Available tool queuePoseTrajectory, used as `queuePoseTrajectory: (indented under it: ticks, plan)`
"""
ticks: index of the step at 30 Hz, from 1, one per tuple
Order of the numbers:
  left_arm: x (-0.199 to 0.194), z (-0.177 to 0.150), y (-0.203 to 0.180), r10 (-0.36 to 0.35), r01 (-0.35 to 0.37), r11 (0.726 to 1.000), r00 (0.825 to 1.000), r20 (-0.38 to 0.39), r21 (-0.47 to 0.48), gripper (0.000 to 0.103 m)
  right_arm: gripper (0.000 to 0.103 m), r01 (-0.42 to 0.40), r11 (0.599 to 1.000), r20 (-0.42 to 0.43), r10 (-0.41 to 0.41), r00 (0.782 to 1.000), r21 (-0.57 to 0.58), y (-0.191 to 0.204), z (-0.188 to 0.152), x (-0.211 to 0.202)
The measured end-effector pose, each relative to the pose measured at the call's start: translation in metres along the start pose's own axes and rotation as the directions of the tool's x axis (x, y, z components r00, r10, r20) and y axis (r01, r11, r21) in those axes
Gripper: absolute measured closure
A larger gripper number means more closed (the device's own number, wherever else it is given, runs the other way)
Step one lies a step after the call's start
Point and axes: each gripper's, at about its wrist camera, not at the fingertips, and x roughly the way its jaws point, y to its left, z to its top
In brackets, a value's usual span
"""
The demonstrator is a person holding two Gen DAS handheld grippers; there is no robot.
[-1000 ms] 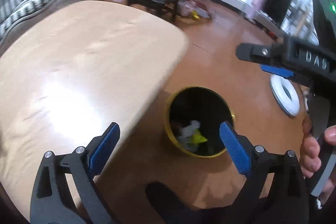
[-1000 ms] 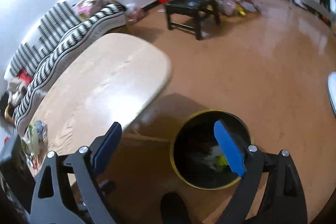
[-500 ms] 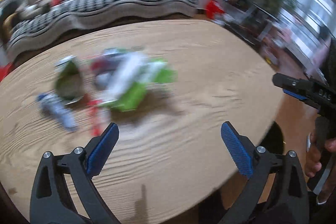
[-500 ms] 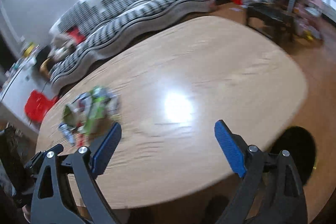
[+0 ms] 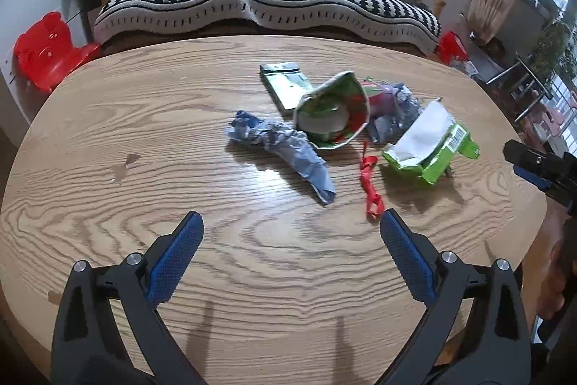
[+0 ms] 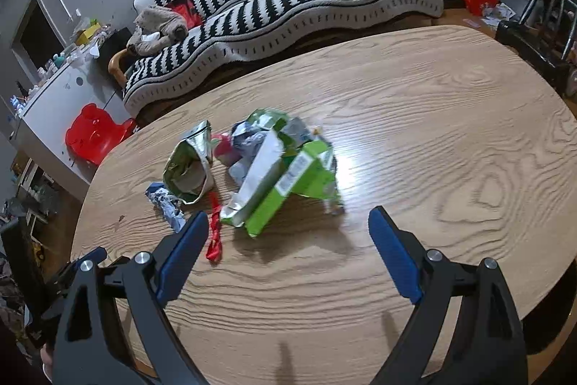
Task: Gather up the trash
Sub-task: 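Move both tools back over the table, then grasp the crumpled blue-white wrapper with the left tool while the right tool grasps the white-green bag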
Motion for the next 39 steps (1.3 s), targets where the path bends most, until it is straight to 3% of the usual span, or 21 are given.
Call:
queuePoseTrajectory:
  ticks: [10,20,28,30,34,37,39]
  plan:
    - [0.011,0.003,-0.007,0.012,-0.012,1.000,1.000,-0.012,0.014,0.008,0.016,0.001,1.000,-0.019,-0.001,1.000,-0.013,0.004,-0.002,0.012]
    - [0.071,0.026,-0.014,0.155,-0.155,0.988,0.987,-0.031,0.006,0.008,0.016,0.011,1.000,-0.064,-0.010,0.998,0.019,0.010,0.007,0.050]
    - [0.101,0.034,-0.013,0.160,-0.164,0.986,0.984,-0.083,-0.038,0.008,0.018,0.063,0.996,-0.109,-0.056,0.992,0.067,0.016,0.012,0.093]
    - [0.105,0.034,-0.012,0.149,-0.154,0.987,0.984,-0.095,-0.046,0.008,0.022,0.063,0.994,-0.121,-0.051,0.991,0.090,0.013,0.013,0.101]
    - [0.106,0.031,-0.012,0.161,-0.163,0.986,0.983,-0.083,-0.022,0.009,0.041,0.073,0.992,-0.138,-0.058,0.989,0.100,0.009,0.011,0.107]
    - [0.100,0.029,-0.011,0.178,-0.179,0.984,0.981,-0.074,-0.008,0.031,0.055,0.048,0.994,-0.149,-0.032,0.988,0.103,0.009,0.008,0.106]
    - [0.094,0.027,-0.010,0.179,-0.180,0.984,0.980,-0.081,0.001,0.063,0.059,0.035,0.995,-0.143,-0.022,0.989,0.090,0.010,0.007,0.100]
